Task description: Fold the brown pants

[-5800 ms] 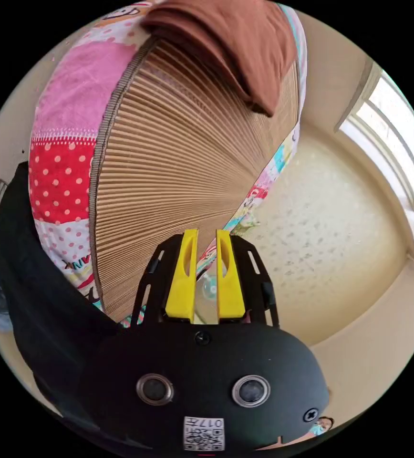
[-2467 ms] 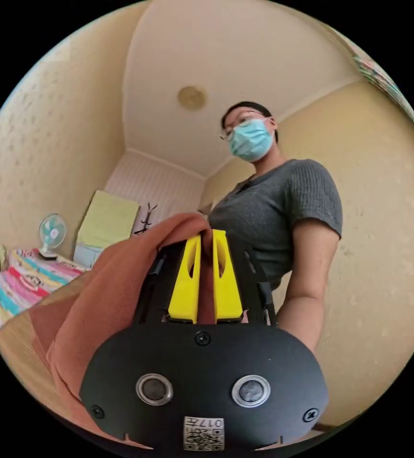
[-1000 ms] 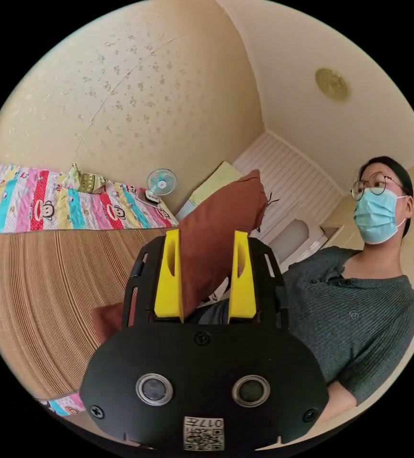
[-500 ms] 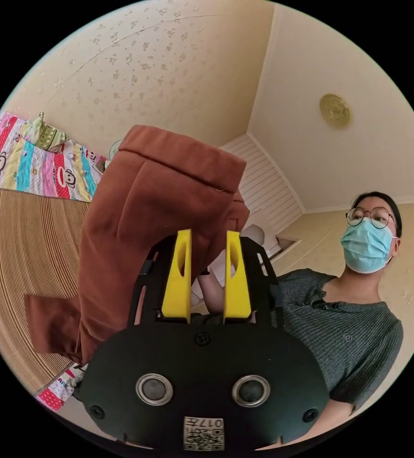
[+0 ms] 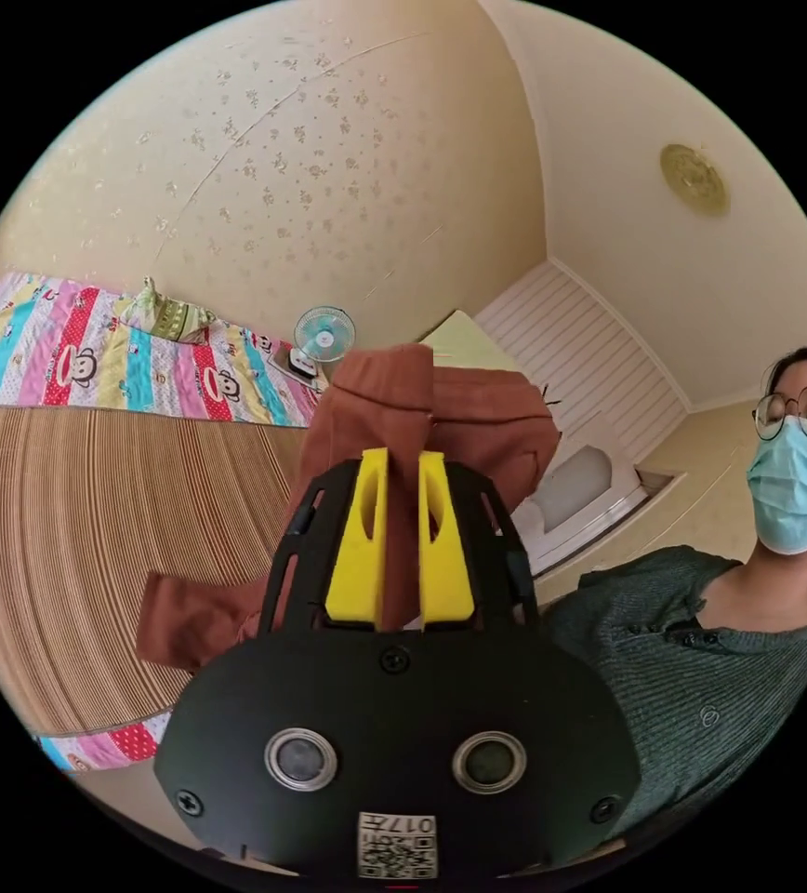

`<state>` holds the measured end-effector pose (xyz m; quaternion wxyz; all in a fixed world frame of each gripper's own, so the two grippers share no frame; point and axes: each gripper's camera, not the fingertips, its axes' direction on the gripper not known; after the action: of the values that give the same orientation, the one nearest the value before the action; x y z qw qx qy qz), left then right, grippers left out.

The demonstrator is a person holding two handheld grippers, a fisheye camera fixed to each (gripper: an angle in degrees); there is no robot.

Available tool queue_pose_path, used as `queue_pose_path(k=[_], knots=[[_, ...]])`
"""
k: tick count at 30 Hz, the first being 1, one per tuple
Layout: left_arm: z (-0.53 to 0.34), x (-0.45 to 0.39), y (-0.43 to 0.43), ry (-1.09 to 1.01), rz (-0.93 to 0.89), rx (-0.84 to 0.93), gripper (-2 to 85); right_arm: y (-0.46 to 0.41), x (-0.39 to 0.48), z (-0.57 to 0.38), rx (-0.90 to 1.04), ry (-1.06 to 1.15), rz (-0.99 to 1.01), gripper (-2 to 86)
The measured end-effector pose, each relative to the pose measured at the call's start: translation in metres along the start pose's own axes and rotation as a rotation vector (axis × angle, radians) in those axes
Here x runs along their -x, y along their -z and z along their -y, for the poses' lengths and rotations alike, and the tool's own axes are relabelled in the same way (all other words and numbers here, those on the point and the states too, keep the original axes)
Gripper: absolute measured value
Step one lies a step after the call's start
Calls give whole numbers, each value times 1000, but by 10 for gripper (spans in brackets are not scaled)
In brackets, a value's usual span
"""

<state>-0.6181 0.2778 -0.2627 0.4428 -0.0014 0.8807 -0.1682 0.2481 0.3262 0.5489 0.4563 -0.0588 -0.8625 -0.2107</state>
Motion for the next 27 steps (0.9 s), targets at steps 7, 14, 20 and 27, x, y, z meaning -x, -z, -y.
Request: queue_pose_path(k=[7,14,20,27], knots=[[41,-56,145,-251,69,-238,7,30,56,31,-158,123,-110,8],[110,-266,237,-735,243,-456,-4,-51,157,156,18,405,-251,7],[149,-336,294,-784,220,-570,-4,-115,230,229,103,518,-371,7],[202,-314,307,-722,300,-544,-3,-145,190,266,192,263,-558,9]])
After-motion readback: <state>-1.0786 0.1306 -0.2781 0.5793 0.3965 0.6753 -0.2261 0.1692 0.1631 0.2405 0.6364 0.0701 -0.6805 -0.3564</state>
